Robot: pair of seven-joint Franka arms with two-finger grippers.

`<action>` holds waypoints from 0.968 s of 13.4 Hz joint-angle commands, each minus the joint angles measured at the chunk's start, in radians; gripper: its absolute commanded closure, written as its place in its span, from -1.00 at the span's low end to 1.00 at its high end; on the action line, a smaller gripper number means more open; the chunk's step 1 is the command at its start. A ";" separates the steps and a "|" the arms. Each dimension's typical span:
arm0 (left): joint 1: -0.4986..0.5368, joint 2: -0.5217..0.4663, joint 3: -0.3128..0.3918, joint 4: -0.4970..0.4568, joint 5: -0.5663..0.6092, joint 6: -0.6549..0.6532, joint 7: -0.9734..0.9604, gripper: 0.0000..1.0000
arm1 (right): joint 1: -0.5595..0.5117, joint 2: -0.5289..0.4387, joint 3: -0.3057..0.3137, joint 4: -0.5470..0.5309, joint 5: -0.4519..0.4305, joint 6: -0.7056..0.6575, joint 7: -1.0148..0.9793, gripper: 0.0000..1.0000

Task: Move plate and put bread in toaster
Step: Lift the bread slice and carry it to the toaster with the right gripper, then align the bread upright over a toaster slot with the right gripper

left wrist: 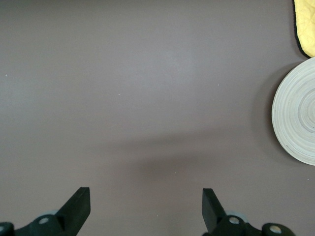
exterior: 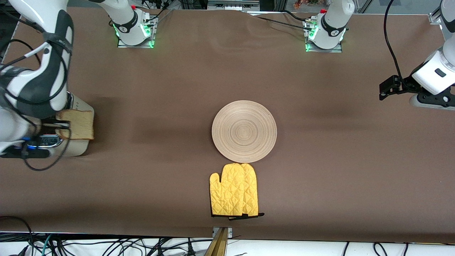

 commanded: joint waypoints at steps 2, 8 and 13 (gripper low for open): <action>-0.007 0.007 -0.001 0.025 0.028 -0.018 -0.015 -1.00 | 0.004 -0.002 -0.170 0.013 -0.037 -0.031 -0.216 1.00; -0.007 0.007 -0.001 0.025 0.028 -0.018 -0.015 -1.00 | -0.036 0.032 -0.201 -0.054 -0.086 0.097 -0.254 1.00; -0.009 0.007 -0.002 0.025 0.028 -0.018 -0.016 -1.00 | -0.036 0.062 -0.187 -0.100 -0.070 0.211 -0.233 1.00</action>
